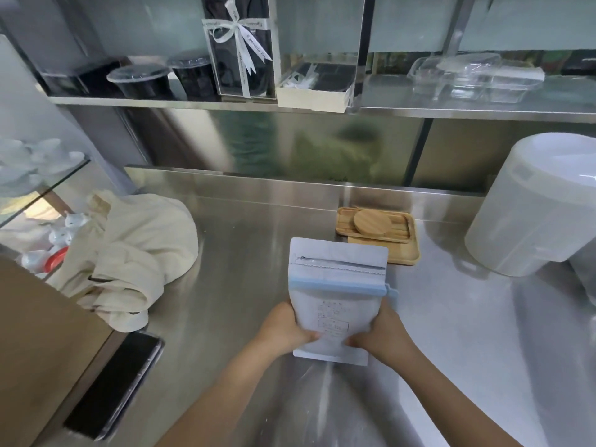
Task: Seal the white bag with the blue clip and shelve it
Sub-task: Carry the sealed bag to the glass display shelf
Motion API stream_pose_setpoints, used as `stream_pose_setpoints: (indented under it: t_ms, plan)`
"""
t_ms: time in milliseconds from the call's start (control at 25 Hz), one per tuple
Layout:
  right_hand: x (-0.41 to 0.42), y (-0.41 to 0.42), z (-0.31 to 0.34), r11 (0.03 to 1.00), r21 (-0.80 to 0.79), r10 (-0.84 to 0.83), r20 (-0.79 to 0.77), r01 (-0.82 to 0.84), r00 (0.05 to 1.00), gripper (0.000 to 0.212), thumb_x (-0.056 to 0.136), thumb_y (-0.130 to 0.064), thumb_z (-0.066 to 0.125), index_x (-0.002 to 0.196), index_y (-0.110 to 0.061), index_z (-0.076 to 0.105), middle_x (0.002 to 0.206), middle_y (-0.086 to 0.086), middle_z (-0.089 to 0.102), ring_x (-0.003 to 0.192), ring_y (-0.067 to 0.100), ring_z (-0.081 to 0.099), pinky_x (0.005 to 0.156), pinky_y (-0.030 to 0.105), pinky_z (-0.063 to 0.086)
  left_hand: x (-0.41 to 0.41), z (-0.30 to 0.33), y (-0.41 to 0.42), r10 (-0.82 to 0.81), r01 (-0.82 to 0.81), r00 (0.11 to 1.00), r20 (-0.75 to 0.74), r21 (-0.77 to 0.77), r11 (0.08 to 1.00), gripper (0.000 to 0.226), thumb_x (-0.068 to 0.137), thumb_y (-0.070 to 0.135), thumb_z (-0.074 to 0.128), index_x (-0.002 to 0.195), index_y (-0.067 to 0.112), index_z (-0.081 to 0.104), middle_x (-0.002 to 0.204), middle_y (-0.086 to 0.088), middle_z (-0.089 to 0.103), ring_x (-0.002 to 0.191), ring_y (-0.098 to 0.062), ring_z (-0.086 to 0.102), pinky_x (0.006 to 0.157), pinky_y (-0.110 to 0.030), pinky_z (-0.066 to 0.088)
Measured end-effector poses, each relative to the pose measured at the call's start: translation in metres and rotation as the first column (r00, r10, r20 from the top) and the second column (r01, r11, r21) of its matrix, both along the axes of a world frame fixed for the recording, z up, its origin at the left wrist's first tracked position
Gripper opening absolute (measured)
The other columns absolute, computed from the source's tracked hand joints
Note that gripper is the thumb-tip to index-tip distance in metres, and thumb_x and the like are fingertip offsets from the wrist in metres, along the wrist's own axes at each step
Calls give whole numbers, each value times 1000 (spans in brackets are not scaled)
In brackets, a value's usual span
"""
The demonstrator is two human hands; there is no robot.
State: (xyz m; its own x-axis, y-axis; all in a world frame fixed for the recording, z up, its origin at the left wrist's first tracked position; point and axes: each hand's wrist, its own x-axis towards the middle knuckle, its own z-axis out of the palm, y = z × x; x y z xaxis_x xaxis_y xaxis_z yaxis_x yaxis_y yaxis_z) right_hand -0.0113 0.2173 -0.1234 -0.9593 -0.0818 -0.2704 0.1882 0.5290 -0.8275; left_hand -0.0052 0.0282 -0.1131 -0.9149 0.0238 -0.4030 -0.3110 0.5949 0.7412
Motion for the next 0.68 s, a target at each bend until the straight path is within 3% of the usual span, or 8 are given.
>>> stream_pose_setpoints:
  t_ms: [160,360,480,560,600,680]
  plan:
    - [-5,-13,34,996,-27,87,-47,-88,995,98,49,-6,85,131,-21,33,117,2,56,108,22,53,87,42,52,4,37,-21,-16,17,999,-30,11,1000,52,65,15,79,112,18,59,111,0,68,98,-14,62,86,-29,51]
    - [7,-55,89,960,-19,279,-83,-281,957,81,45,-10,90,115,-25,53,109,-7,66,103,11,60,85,33,53,36,88,-74,8,-3,996,-84,55,998,53,61,20,82,110,23,62,107,7,69,97,-9,64,85,-27,52]
    - [18,-90,124,921,-43,379,-133,-388,916,83,47,-7,90,117,-26,51,111,-11,64,104,3,58,84,25,50,65,120,-111,-13,27,991,-134,98,995,53,65,18,81,114,24,61,115,7,67,104,-8,61,91,-29,49]
    - [29,-120,149,890,-67,439,-142,-451,887,82,48,-2,89,119,-22,53,112,-7,66,105,8,59,87,27,51,88,143,-140,24,-2,986,-163,130,991,55,67,17,81,117,24,59,119,5,66,109,-11,59,96,-34,48]
    - [34,-134,162,871,-71,472,-148,-486,869,80,50,-1,88,119,-21,54,111,-7,67,103,7,61,84,24,52,99,154,-154,42,-17,984,-173,142,990,55,68,17,80,118,24,58,121,4,65,110,-12,59,97,-37,48]
    - [47,-168,188,826,-64,543,-176,-560,821,73,52,1,87,113,-24,56,101,-15,67,89,-7,62,66,8,51,124,178,-185,80,-51,978,-195,149,988,56,69,18,80,120,24,57,123,4,64,112,-13,58,99,-41,47]
